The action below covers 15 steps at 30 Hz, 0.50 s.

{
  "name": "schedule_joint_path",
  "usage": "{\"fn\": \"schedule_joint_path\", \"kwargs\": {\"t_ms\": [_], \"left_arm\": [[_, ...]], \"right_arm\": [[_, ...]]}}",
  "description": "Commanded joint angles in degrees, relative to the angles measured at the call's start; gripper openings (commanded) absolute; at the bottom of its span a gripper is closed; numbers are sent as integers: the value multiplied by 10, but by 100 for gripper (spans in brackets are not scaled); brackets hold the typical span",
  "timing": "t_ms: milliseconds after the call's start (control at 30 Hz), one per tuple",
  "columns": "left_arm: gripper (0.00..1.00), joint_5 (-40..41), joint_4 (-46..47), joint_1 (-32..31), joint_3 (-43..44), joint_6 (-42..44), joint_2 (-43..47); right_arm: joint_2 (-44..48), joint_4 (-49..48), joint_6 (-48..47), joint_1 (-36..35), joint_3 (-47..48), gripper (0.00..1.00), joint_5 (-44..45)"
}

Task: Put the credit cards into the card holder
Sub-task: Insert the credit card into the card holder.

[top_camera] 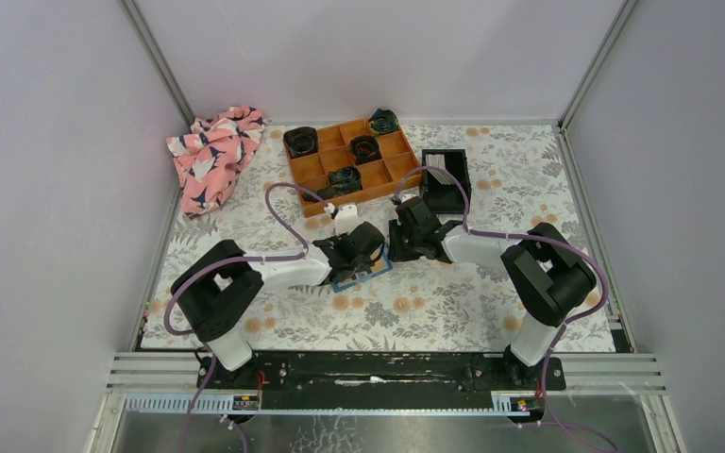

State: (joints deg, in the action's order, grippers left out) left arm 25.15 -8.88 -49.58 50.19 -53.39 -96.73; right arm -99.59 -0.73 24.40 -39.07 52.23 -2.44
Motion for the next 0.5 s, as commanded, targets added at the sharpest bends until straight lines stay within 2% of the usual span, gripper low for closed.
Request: {"fn": "schedule_joint_path", "kwargs": {"t_ms": [0, 200, 467], "left_arm": [[0, 36, 5, -4, -3, -2, 26], [0, 49, 2, -4, -31, 2, 79], [0, 25, 4, -5, -50, 0, 66]], "right_arm": [[2, 4, -3, -8, 2, 28, 13], [1, 5, -3, -10, 3, 28, 16], [2, 4, -4, -10, -1, 28, 18]]}}
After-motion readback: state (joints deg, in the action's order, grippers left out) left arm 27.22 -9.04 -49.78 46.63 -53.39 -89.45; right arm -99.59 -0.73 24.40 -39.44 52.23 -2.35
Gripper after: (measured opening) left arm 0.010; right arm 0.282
